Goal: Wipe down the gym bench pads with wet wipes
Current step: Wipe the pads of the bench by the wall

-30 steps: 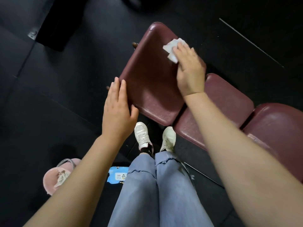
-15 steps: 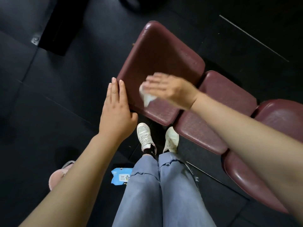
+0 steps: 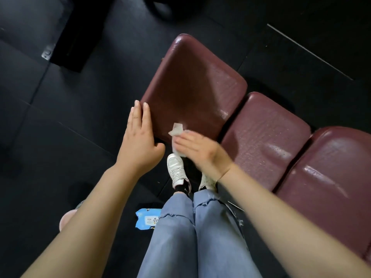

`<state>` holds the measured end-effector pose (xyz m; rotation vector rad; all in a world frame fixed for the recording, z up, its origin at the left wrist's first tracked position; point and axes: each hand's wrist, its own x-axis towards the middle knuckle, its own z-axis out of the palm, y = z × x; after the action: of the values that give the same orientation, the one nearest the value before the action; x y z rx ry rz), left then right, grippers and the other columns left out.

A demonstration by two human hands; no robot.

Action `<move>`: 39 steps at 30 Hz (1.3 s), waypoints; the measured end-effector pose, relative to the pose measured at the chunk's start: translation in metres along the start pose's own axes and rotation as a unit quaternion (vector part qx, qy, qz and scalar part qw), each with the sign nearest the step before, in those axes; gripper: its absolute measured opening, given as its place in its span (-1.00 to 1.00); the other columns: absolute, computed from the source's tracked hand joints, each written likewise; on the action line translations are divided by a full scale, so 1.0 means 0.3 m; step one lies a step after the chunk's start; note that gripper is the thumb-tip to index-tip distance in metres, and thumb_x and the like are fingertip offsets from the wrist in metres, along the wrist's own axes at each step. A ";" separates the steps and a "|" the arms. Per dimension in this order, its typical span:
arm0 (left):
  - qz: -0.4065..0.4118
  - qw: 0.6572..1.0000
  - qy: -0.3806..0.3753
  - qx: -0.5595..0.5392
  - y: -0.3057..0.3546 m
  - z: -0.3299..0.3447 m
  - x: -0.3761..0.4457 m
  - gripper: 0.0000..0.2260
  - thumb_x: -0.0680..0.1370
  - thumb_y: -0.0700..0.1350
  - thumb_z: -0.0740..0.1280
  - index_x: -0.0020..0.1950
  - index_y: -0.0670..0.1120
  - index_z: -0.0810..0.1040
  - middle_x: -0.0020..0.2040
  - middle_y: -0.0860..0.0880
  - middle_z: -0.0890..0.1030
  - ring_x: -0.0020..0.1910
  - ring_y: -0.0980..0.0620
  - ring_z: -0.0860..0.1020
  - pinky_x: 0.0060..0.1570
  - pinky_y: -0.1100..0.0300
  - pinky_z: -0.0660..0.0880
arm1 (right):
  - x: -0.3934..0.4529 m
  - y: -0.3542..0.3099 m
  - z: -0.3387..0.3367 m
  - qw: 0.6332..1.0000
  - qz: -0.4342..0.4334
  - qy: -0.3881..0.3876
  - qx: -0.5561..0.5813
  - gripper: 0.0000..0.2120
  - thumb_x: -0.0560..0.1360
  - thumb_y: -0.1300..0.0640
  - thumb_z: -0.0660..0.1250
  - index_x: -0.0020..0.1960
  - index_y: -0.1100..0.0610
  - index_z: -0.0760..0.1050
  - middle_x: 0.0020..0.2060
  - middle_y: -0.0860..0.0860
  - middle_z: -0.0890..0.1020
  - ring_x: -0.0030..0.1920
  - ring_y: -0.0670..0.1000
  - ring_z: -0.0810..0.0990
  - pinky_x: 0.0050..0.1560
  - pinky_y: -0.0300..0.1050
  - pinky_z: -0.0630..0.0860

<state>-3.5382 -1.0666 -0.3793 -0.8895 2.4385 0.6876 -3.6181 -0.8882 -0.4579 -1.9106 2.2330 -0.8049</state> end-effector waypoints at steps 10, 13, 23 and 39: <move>-0.034 0.998 0.050 0.008 0.045 0.061 0.013 -0.11 0.47 -0.11 0.31 0.61 -0.15 -0.22 0.61 -0.15 -0.24 0.60 -0.11 -0.22 0.55 -0.01 -0.11 | 0.061 0.179 -0.043 0.958 0.270 0.091 -0.044 -0.64 0.57 0.38 0.14 0.31 0.29 0.53 0.25 0.22 0.58 0.22 0.23 0.59 0.34 0.15 0.42; -0.036 0.997 0.056 0.027 0.054 0.064 0.013 -0.12 0.48 -0.09 0.31 0.61 -0.18 -0.22 0.61 -0.20 -0.22 0.60 -0.14 -0.20 0.55 -0.01 -0.10 | -0.052 -0.019 0.000 0.991 0.121 -0.040 0.039 -0.60 0.66 0.31 -0.01 0.30 0.28 0.54 0.27 0.19 0.58 0.26 0.20 0.57 0.39 0.06 0.34; -0.039 0.996 0.062 0.055 0.055 0.082 0.022 -0.08 0.45 -0.09 0.32 0.60 -0.21 -0.23 0.60 -0.25 -0.21 0.59 -0.19 -0.21 0.55 -0.02 -0.15 | 0.059 0.359 -0.095 0.952 0.283 0.077 -0.082 -0.65 0.59 0.34 0.11 0.31 0.30 0.51 0.30 0.21 0.55 0.31 0.26 0.51 0.46 -0.01 0.20; -0.036 0.996 0.065 0.048 0.052 0.079 0.018 -0.09 0.46 -0.08 0.31 0.60 -0.18 -0.25 0.61 -0.22 -0.23 0.59 -0.17 -0.22 0.55 -0.04 -0.12 | 0.063 0.418 -0.143 0.908 0.402 0.072 -0.091 -0.54 0.49 0.32 0.05 0.29 0.26 0.52 0.29 0.19 0.55 0.34 0.27 0.46 0.46 0.13 0.20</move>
<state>-3.5471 -1.0447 -0.3961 -1.0066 2.5144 0.4966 -3.7510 -0.8824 -0.4721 -0.7952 2.8947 -0.6113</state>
